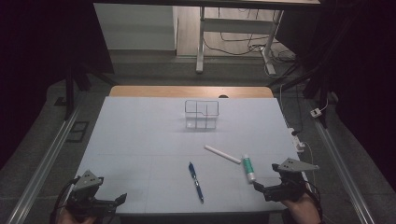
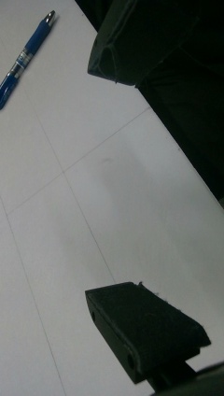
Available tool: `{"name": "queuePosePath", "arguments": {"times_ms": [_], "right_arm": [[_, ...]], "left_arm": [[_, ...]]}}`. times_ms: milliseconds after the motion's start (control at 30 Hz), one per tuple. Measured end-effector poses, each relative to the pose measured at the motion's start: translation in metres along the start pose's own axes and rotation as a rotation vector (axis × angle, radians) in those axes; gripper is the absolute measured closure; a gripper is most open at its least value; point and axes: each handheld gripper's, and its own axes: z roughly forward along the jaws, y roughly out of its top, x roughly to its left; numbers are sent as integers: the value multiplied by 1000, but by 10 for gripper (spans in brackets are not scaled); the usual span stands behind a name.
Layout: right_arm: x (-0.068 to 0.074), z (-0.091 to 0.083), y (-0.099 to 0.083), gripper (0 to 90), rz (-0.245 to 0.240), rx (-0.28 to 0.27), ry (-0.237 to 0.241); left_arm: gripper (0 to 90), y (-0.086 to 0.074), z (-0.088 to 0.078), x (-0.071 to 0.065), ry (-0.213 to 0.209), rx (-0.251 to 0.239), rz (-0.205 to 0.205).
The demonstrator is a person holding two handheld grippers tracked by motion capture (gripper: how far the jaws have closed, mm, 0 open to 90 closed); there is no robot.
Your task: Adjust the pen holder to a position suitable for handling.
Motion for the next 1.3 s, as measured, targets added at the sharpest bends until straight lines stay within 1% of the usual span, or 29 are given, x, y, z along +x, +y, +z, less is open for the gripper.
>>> {"name": "queuePosePath", "arguments": {"times_ms": [67, 133, 400, 500, 733, 900, 933, 1000, 1100, 1167, 1233, 1267, 1300], "right_arm": [[0, 0, 0, 0, -1, 1, -1], [0, 0, 0, 0, 0, 3, -2], [0, 1, 1, 0, 5, 6, -1], [-1, 0, 1, 0, 7, 1, 4], [5, 1, 6, 0, -31, -10, 8], [7, 3, 9, 0, -37, -24, 15], [6, 3, 9, 0, -43, -19, 15], [6, 4, 10, 0, -46, -24, 15], [7, 8, 13, 0, -55, -18, 17], [7, 8, 14, 0, -59, -9, 16], [9, 11, 16, 0, -68, -25, 23], [9, 12, 17, 0, -73, -18, 24], [9, 13, 17, 0, -72, -27, 25]], "left_arm": [[0, 1, 1, 0, 12, 13, -7], [0, 1, 2, 1, 14, 18, -12], [0, 3, 2, 2, -9, -7, -11], [0, 4, 4, 1, -8, -13, -3], [0, 8, 5, 2, -22, -34, 8], [0, 10, 7, 3, -31, -42, 5], [0, 10, 7, 3, -31, -42, 5], [0, 11, 8, 3, -35, -41, 13], [0, 13, 11, 4, -53, -40, 9], [0, 14, 13, 4, -55, -36, 14], [0, 16, 15, 4, -67, -43, 20], [0, 16, 16, 4, -67, -46, 23], [0, 18, 18, 4, -78, -54, 33]]}}
